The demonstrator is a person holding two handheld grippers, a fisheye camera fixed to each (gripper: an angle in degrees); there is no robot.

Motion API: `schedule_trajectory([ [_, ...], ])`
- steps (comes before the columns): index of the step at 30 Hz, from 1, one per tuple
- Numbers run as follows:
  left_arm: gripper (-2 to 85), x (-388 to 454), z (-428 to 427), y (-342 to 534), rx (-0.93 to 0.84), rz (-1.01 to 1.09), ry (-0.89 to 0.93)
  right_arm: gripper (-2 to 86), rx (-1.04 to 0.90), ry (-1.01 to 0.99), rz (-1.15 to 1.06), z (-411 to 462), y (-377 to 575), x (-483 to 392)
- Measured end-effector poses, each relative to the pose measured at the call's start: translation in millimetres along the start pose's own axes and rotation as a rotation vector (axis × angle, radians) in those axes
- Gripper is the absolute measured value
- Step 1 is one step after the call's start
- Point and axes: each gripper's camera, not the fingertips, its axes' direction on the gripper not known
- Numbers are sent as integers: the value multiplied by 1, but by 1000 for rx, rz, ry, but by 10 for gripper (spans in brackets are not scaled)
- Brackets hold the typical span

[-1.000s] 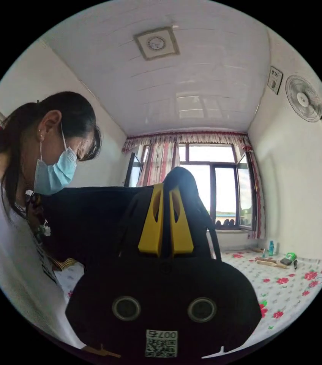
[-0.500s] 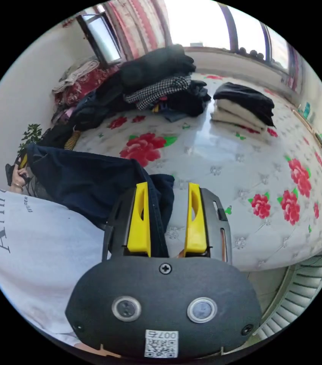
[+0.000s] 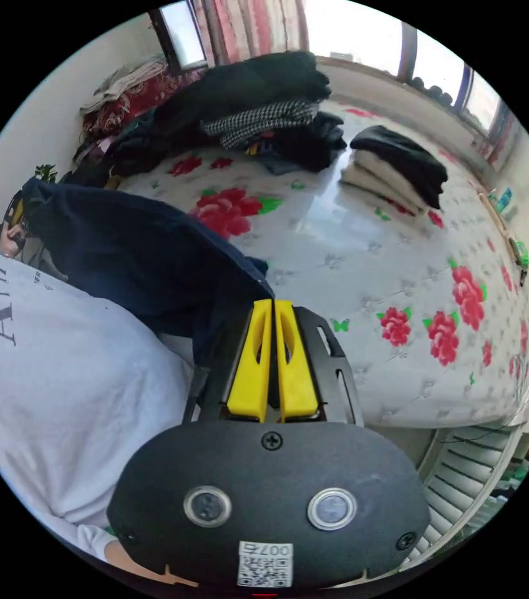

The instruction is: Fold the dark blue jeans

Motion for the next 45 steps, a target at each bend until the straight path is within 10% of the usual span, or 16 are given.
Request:
schedule_trajectory([
  [10, 18, -35, 178, -75, -55, 51, -268, 24, 506, 153, 3, -111, -126, 79],
  [17, 71, -116, 278, -33, -410, -124, -545, 66, 242, -26, 208, 15, -169, 124],
  [31, 98, -151, 94, 141, -404, -166, -769, 93, -221, -108, -135, 143, -7, 18],
  [39, 102, -211, 103, 179, -516, -268, -622, 27, -135, -119, 205, 131, 15, 86],
  [45, -1, -225, 80, 182, -384, -395, -171, 1, 84, -477, 288, 55, 38, 128],
])
